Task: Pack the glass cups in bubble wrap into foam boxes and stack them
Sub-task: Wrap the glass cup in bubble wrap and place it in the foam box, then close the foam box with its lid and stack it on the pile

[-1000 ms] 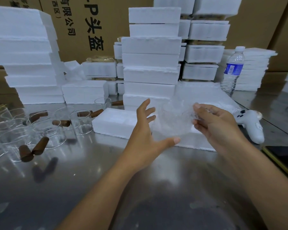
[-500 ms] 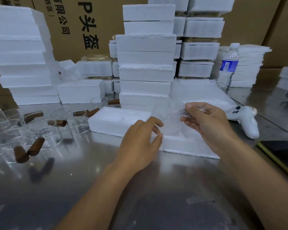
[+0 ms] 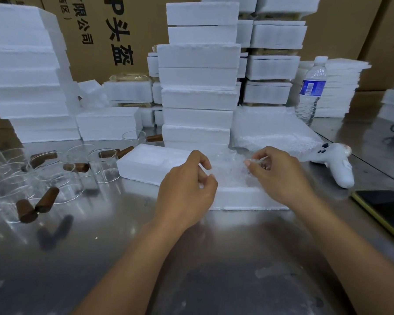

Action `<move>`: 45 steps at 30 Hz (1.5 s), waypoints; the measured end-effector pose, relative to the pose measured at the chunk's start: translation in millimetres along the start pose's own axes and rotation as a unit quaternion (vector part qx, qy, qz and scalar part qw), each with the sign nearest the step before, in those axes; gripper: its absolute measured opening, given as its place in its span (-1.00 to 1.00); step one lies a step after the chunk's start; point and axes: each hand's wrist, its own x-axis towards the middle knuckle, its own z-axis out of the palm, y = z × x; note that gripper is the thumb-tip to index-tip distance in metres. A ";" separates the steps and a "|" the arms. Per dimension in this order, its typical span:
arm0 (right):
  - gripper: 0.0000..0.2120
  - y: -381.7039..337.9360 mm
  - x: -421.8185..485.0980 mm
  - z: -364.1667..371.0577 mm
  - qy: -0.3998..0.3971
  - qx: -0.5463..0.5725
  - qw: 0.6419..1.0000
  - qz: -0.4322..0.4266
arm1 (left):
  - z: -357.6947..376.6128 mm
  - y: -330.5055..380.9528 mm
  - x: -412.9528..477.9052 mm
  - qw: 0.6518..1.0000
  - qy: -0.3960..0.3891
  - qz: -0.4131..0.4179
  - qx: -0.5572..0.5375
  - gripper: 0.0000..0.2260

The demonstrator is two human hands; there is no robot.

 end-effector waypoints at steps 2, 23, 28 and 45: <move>-0.79 -0.2 -1.5 0.6 0.014 -0.013 1.000 -0.003 | -0.2 -0.7 1.3 0.999 0.037 0.000 -0.033 -0.83; -0.77 28.8 16.3 -34.2 -0.053 -0.118 0.974 0.186 | -11.6 -20.3 8.6 0.979 -0.042 -0.094 0.174 -0.60; -0.74 34.1 19.3 -38.5 -0.042 -0.183 0.963 0.195 | -7.7 -20.9 7.7 0.984 -0.044 -0.075 0.154 -0.66; -0.76 16.1 14.5 -19.5 -0.060 0.120 0.972 0.192 | -59.0 36.9 11.2 0.839 0.229 0.046 -0.491 -0.86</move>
